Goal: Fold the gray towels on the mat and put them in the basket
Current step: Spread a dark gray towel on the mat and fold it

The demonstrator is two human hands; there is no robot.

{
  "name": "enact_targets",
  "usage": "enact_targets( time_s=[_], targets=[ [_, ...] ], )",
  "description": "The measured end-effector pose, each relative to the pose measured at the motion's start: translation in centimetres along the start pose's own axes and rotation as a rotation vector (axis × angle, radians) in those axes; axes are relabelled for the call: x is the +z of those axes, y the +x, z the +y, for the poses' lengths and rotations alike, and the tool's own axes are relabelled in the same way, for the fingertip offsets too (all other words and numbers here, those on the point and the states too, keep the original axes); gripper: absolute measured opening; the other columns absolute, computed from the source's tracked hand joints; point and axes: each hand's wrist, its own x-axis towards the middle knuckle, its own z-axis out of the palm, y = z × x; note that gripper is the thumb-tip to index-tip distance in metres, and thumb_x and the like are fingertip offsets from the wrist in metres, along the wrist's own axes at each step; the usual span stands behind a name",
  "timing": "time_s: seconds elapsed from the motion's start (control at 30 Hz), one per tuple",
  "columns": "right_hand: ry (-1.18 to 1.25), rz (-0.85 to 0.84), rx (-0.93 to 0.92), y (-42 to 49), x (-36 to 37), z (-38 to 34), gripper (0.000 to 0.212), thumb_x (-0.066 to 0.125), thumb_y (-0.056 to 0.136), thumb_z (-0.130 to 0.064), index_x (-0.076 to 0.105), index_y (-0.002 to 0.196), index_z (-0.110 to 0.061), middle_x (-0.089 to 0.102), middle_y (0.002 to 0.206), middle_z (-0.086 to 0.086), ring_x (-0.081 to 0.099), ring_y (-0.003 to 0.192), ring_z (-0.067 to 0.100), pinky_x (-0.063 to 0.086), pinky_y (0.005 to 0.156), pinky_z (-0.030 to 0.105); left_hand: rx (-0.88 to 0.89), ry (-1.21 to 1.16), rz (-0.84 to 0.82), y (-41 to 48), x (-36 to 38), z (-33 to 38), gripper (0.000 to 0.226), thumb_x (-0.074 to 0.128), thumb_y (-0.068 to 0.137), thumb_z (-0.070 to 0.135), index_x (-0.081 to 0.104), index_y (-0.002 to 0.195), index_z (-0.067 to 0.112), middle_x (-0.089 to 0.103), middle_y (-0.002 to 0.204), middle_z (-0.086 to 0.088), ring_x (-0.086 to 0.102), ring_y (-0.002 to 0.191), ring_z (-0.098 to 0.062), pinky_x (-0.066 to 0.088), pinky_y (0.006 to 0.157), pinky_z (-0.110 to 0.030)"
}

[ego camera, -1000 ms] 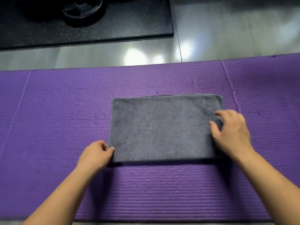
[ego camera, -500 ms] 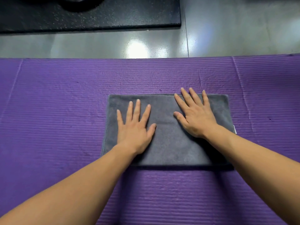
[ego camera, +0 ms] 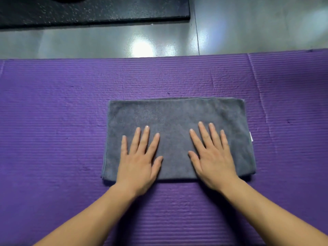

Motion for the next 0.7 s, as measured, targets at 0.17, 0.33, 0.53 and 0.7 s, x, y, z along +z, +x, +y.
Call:
enact_targets(
  time_s=[0.17, 0.33, 0.53, 0.7],
  targets=[
    [-0.051, -0.015, 0.052, -2.9, -0.1, 6.8, 0.07, 0.029, 0.097, -0.055, 0.036, 0.156, -0.018, 0.022, 0.166, 0.007, 0.018, 0.154, 0.032, 0.017, 0.122, 0.057, -0.052, -0.009, -0.019, -1.8, -0.3, -4.2, 0.076, 0.028, 0.096, 0.063, 0.026, 0.161, 0.023, 0.011, 0.17, -0.009, 0.007, 0.157, -0.031, 0.011, 0.124, -0.056],
    [0.001, 0.178, 0.063, -3.7, -1.5, 6.1, 0.055, 0.049, 0.091, -0.039, 0.057, 0.139, -0.013, 0.048, 0.151, 0.012, 0.04, 0.142, 0.04, 0.021, 0.119, 0.059, 0.112, -0.243, 0.154, -1.6, -1.6, -3.0, 0.045, 0.052, 0.088, 0.039, 0.064, 0.124, 0.016, 0.053, 0.142, -0.015, 0.048, 0.133, -0.039, 0.041, 0.107, -0.054],
    [0.452, 0.136, -0.141, -4.8, -0.8, 1.7, 0.027, 0.065, 0.083, -0.049, 0.068, 0.096, -0.025, 0.053, 0.101, -0.005, 0.054, 0.09, 0.022, 0.046, 0.078, 0.04, 0.265, -0.416, 0.039, -2.2, -1.8, -2.0, 0.02, 0.065, 0.084, 0.047, 0.067, 0.097, 0.033, 0.053, 0.102, 0.008, 0.052, 0.091, -0.019, 0.05, 0.078, -0.043],
    [0.518, 0.15, -0.138, -5.2, 0.3, 3.4, 0.034, 0.071, 0.076, -0.056, 0.075, 0.095, -0.028, 0.055, 0.099, -0.005, 0.054, 0.088, 0.019, 0.04, 0.077, 0.036, 0.247, -0.441, -0.05, -2.1, -1.9, -2.7, 0.038, 0.074, 0.074, 0.056, 0.065, 0.106, 0.038, 0.051, 0.104, 0.01, 0.052, 0.093, -0.017, 0.05, 0.082, -0.043]
  ],
)
